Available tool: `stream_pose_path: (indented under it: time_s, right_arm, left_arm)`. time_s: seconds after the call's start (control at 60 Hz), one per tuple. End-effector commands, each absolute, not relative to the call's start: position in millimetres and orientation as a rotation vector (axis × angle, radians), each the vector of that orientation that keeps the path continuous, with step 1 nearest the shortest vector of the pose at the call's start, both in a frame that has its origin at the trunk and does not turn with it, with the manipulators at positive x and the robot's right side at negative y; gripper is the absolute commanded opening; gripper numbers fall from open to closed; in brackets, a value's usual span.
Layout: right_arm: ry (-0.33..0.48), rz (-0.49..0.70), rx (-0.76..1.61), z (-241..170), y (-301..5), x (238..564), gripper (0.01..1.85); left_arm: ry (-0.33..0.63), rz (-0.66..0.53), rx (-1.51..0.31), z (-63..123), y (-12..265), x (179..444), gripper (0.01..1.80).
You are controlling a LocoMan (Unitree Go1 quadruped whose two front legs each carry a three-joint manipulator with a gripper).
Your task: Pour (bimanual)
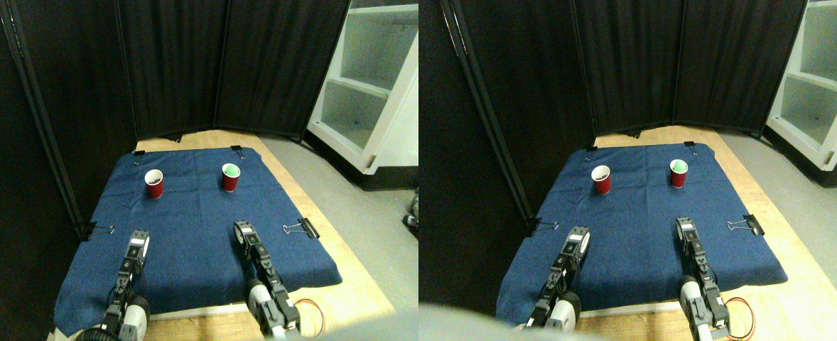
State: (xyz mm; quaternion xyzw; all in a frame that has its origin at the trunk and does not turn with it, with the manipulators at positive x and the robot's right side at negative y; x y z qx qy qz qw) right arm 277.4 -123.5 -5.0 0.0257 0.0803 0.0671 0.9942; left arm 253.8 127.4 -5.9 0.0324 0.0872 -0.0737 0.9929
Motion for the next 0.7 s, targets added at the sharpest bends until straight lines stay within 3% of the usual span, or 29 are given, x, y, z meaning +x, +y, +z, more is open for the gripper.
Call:
stream_pose_path:
  time_s: [0.017,0.417,0.45,0.483,0.5,0.583,0.7]
  right_arm:
    - [0.136,0.131,0.044,-0.8,-123.3,278.4,0.47]
    - [0.128,0.136,0.042,-0.9,-123.5,281.4,0.47]
    - [0.119,0.141,0.052,-0.9,-123.7,281.5,0.48]
    - [0.116,0.142,0.054,-0.8,-123.7,281.5,0.48]
    - [0.103,0.132,0.067,-0.4,-123.8,282.0,0.48]
    - [0.073,0.143,0.129,2.6,-124.5,284.8,0.47]
    - [0.026,0.135,0.216,12.8,-124.3,291.6,0.48]
  left_arm:
    - [0.141,-0.153,0.063,-2.1,126.9,255.2,0.33]
    - [0.125,-0.215,0.096,-1.1,127.7,258.9,0.34]
    - [0.115,-0.230,0.113,-1.0,128.0,259.8,0.61]
    - [0.113,-0.234,0.108,-1.0,128.2,260.2,0.66]
    - [0.097,-0.265,0.095,-0.6,129.2,262.7,0.80]
    - [0.085,-0.235,0.042,5.6,127.2,266.2,0.91]
    - [0.047,-0.252,-0.006,17.4,124.8,274.9,0.85]
